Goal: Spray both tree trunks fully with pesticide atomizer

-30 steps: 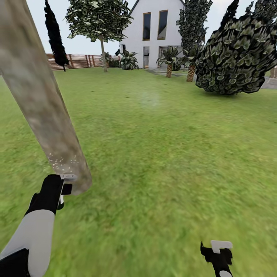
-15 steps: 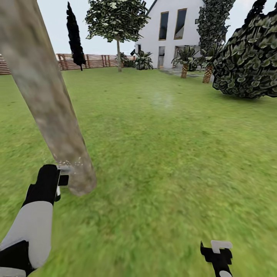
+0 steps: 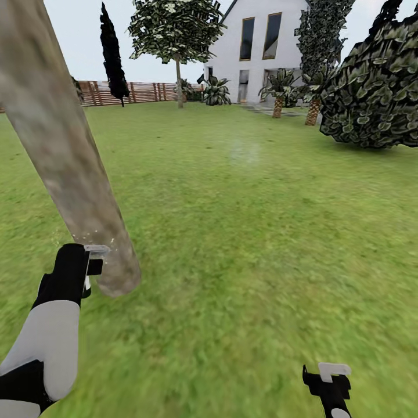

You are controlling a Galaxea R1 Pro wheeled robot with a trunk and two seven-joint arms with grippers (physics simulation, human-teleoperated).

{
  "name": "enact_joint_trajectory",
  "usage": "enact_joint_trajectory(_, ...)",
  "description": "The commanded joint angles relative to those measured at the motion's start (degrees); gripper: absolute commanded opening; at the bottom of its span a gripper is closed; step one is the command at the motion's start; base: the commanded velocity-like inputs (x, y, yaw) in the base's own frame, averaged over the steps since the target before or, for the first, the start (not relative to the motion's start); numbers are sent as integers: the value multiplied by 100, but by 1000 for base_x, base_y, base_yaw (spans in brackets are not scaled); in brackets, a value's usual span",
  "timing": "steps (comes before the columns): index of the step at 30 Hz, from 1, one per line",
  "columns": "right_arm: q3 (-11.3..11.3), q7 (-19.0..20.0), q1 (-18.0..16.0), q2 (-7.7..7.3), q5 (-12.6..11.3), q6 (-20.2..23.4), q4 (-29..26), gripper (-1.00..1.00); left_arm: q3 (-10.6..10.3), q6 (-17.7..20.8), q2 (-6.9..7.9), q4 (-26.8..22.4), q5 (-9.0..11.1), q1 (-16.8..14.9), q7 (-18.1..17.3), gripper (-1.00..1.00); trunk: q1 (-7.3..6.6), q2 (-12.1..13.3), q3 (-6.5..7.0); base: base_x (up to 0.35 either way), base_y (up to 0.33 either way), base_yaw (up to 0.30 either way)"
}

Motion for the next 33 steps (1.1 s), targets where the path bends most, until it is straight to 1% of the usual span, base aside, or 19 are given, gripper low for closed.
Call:
enact_joint_trajectory(1, 50, -12, -2, -1, -56, -15, 0, 100, 5, 16, -1, -6, -68, -4, -58, -100, -1, -2, -5, 0, -270, 0)
enact_joint_trajectory(7, 50, -12, -2, -1, -56, -15, 0, 100, 12, 16, 2, -5, -89, -5, -57, -100, -1, -2, -5, 44, -266, 0)
enact_joint_trajectory(18, 50, -12, -2, -1, -56, -15, -6, 100, 12, 25, 8, -5, -93, -8, -57, -100, -1, -2, -5, 229, -192, 26)
enact_joint_trajectory(25, 50, -12, -2, 6, -56, -15, -6, 100, 44, 4, 16, -5, -100, 9, -36, -100, -1, -2, -5, 237, -185, 251)
enact_joint_trajectory(28, 50, -12, -2, 7, -56, -15, -4, 100, 66, -8, 99, -5, -95, 23, -20, -100, -1, -2, -5, 215, -201, 278)
enact_joint_trajectory(30, 52, -12, -2, 7, -56, -15, -4, 100, 69, -9, 122, 2, -78, 37, -21, -100, -1, -2, -5, 170, -227, 278)
enact_joint_trajectory(32, 51, -12, -2, 8, -56, -15, -5, 100, 73, -17, 124, 14, -47, 262, -29, -100, -1, -2, -5, 126, -249, 278)
enact_joint_trajectory(33, 50, -12, -2, 8, -56, -15, -6, 100, 73, -18, 125, 33, -38, 325, -31, -100, -1, -2, -5, 103, -258, 278)
